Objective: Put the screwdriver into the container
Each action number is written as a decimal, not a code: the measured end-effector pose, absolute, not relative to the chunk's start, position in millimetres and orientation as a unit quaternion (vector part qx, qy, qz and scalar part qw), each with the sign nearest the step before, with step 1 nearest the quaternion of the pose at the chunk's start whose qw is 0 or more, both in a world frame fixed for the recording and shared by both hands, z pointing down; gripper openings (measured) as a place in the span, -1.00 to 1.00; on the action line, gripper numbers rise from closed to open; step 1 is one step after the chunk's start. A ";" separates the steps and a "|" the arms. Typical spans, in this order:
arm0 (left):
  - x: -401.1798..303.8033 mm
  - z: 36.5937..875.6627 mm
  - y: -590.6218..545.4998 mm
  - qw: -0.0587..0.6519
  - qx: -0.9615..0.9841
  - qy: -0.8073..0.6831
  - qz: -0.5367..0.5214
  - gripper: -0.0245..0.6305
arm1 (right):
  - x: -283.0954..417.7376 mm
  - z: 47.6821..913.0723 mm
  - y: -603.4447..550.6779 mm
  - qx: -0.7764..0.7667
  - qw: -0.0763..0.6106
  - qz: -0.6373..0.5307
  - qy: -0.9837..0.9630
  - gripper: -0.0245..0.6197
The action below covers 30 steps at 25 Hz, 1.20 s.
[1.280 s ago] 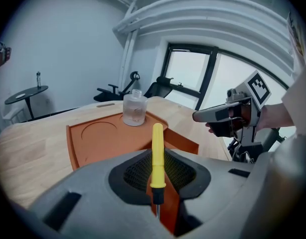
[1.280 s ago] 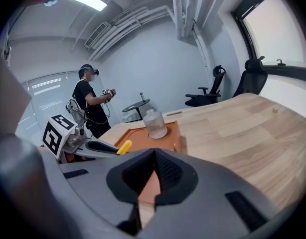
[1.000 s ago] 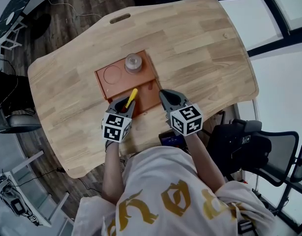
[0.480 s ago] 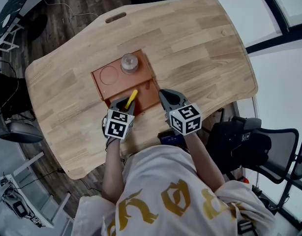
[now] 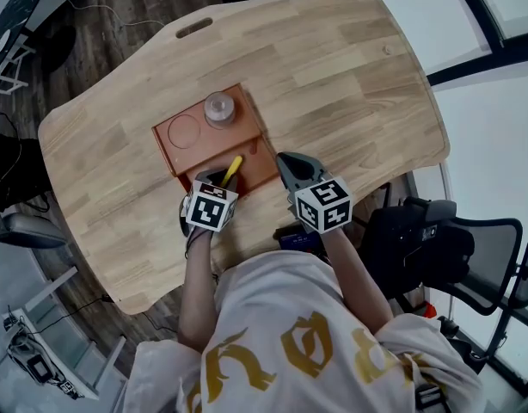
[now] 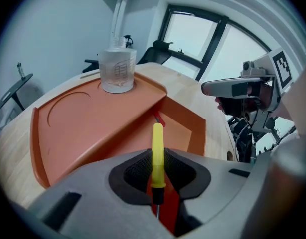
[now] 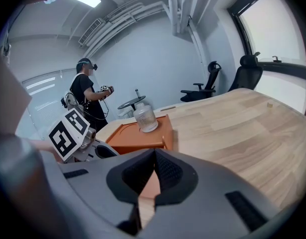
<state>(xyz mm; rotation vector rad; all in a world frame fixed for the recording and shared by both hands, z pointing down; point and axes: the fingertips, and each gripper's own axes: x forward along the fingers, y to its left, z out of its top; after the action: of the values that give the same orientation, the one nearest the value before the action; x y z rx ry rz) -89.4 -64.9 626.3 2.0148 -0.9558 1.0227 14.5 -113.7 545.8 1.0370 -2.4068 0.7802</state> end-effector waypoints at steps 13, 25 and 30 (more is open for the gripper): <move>-83.8 646.2 -61.2 0.353 0.758 -0.345 0.426 -0.69 | 17.3 550.6 -115.2 0.372 0.204 0.285 -0.860 -0.89; -81.9 650.8 -60.7 0.359 0.748 -0.344 0.439 -0.69 | 15.2 554.6 -115.5 0.367 0.205 0.290 -0.860 -0.89; -82.0 653.0 -61.0 0.357 0.747 -0.342 0.445 -0.69 | 14.4 554.6 -116.3 0.365 0.205 0.290 -0.861 -0.89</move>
<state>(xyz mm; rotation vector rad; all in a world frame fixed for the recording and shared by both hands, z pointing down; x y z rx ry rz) -82.0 -61.0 653.0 1.9284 -0.8839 1.1481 14.4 -116.3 554.6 1.0168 -2.3985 0.8087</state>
